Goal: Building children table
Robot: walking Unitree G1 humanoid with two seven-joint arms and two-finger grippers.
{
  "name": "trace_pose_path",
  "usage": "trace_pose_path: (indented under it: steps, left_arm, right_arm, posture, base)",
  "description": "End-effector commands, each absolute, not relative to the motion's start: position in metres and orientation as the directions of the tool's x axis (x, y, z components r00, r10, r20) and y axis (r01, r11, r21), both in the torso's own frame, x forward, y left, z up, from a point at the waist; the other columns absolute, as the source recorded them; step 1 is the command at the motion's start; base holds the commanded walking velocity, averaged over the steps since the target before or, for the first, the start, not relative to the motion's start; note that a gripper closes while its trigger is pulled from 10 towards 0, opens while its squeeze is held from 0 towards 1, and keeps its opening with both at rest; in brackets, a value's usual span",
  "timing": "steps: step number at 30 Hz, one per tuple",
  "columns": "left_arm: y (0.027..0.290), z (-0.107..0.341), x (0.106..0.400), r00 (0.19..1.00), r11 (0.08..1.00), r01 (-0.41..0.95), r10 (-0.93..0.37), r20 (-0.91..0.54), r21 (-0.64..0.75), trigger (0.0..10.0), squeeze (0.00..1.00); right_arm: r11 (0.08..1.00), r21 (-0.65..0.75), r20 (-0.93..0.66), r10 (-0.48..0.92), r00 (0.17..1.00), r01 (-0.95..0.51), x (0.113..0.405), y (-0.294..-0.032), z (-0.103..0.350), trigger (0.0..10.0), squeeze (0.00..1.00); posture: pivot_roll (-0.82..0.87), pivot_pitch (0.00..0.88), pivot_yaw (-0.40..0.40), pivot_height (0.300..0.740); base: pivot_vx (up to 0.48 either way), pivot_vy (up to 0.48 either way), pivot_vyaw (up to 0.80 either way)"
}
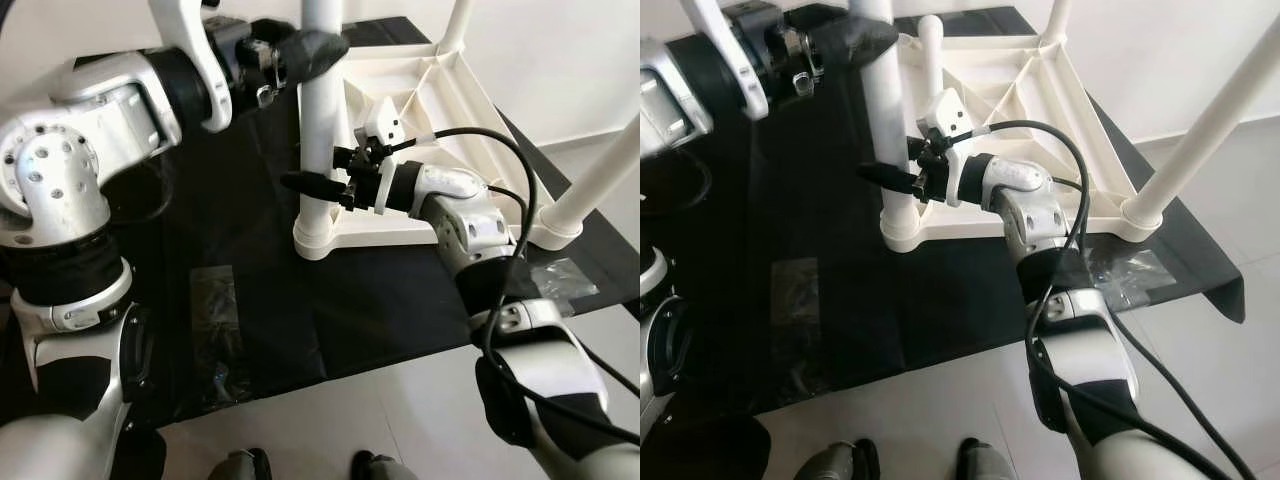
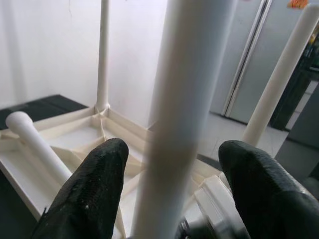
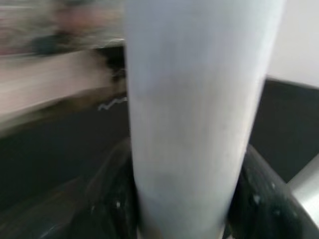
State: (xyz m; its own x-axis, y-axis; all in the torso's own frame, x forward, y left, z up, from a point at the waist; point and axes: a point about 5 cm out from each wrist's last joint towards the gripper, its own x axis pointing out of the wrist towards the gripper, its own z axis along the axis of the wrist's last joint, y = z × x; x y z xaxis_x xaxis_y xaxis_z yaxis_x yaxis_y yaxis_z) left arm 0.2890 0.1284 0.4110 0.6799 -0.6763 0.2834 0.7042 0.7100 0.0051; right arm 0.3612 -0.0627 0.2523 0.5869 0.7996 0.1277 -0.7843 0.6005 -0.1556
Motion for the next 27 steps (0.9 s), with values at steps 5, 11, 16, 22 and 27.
trace_pose_path:
  steps: [5,11,16,22,27]
  left_arm:
    - [0.124,0.410,0.298,0.677,0.703,0.711,-0.686,0.267,0.006,10.0,0.00]
    - [0.116,0.403,0.305,0.684,0.705,0.709,-0.685,0.249,-0.007,10.0,0.00]
    - [0.118,0.401,0.302,0.685,0.706,0.709,-0.687,0.243,-0.004,10.0,0.00]
    - [0.118,0.400,0.298,0.669,0.692,0.721,-0.708,0.226,0.033,0.0,0.00]
    - [0.118,0.400,0.298,0.664,0.691,0.722,-0.711,0.231,0.048,0.0,0.00]
  right_arm:
    - [0.845,0.045,0.015,0.533,0.846,-0.533,0.318,-0.005,0.195,0.0,0.00]
    - [0.814,0.049,0.049,0.577,0.815,-0.579,0.319,0.014,0.212,0.0,0.00]
    - [0.826,0.052,0.027,0.561,0.828,-0.561,0.316,0.012,0.216,0.0,0.00]
    - [0.849,0.041,0.016,0.527,0.850,-0.527,0.314,0.009,0.220,0.0,0.00]
    - [0.856,0.030,0.020,0.515,0.857,-0.516,0.316,0.006,0.223,4.2,0.00]
  posture:
    - [-0.08,0.187,-0.032,0.740]
    - [-0.08,0.176,-0.039,0.740]
    - [-0.09,0.181,-0.038,0.740]
    - [-0.09,0.187,-0.031,0.740]
    - [-0.10,0.191,-0.028,0.740]
  base:
    - [0.000,0.000,0.00]
    - [0.000,0.000,0.00]
    - [0.000,0.000,0.00]
    - [0.000,0.000,0.00]
    - [0.000,0.000,0.00]
